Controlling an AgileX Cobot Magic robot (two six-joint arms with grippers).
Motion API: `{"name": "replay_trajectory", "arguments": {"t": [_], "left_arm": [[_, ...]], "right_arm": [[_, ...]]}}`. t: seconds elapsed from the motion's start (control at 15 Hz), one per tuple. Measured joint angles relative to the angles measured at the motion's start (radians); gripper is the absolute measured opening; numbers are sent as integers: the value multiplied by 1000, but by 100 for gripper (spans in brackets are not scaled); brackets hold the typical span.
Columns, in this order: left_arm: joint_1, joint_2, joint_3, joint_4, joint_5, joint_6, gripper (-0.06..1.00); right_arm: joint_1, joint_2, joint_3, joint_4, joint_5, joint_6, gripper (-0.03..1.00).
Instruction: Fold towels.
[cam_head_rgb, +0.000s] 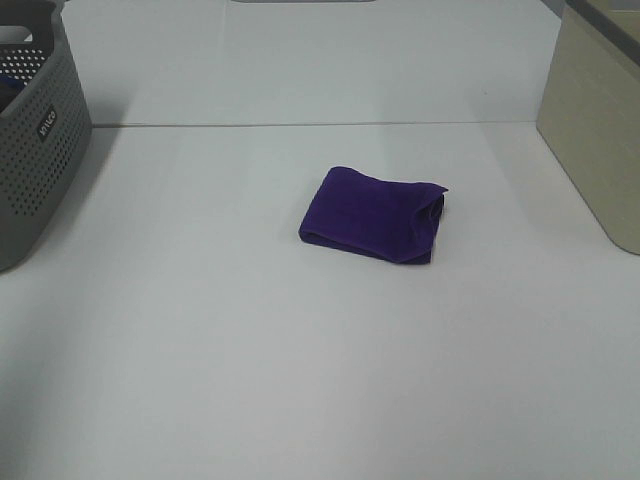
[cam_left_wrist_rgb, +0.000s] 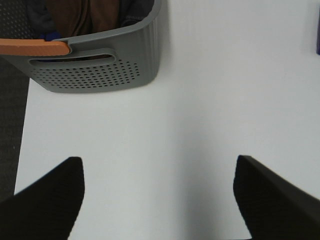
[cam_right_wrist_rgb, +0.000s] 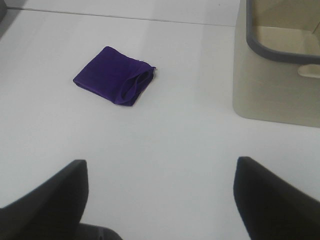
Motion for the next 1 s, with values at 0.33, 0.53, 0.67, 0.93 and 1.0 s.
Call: {"name": "replay_trajectory", "arguments": {"t": [0.33,0.53,0.67,0.93,1.0], "left_arm": [[0,-551,261,1,22,-14,75],[0,-751,332,1,35,-25,75],[0,-775,356,-23,40,-26,75],[0,-775,479,-117,40,-15,75],[0,-775,485,-127,13,-8,75]], "right_arm": [[0,-368,271,-13,4,29,78],[0,-459,376,-24,7,22,78],[0,-459,428,-24,6,6,77],[0,-459,550,-24,-64,4,77],[0,-459,564,-19,-95,4,77]]}}
